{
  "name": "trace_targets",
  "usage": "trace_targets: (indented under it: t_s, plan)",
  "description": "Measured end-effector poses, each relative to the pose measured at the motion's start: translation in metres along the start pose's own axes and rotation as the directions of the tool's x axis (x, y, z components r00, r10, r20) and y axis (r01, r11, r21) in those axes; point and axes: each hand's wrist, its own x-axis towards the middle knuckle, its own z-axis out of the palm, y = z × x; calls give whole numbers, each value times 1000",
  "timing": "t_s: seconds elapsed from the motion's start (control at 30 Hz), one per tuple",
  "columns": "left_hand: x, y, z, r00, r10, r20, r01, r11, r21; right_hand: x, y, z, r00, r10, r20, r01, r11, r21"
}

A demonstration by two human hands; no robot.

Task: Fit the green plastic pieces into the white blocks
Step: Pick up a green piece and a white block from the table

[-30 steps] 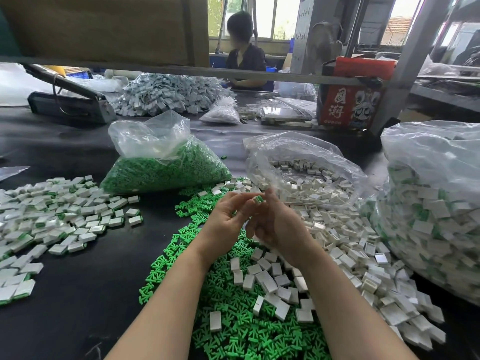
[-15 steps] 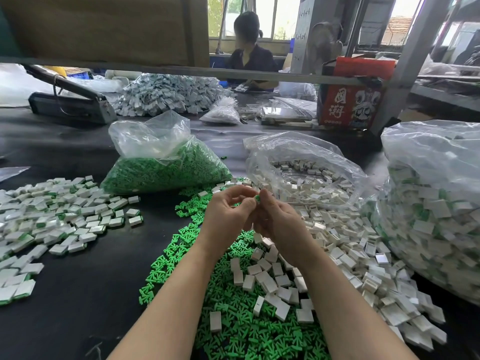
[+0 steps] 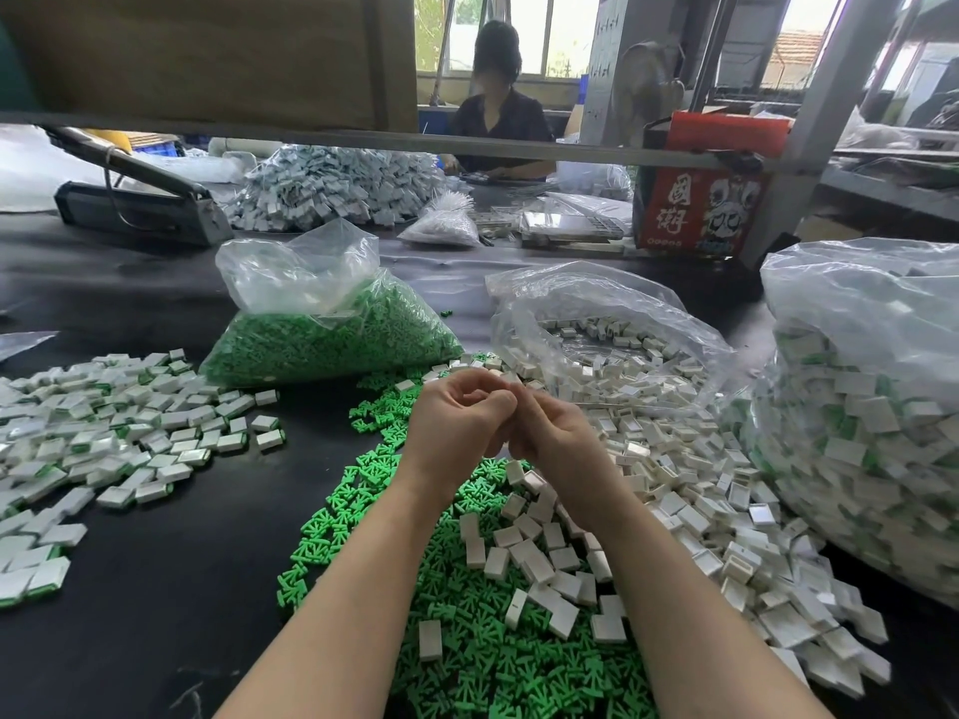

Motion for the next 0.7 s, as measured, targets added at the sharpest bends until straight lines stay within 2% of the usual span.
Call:
trace_targets:
  t_s: [0.47,0.7]
  plan:
    - [1,-5,7,995,-85,52,93,979,-179,-2,1,1,994,-19,-112,24,999,47]
    - [0,-6,9,994,-103,36,108,975,-195,-2,2,2,992,-6,-126,11,999,35]
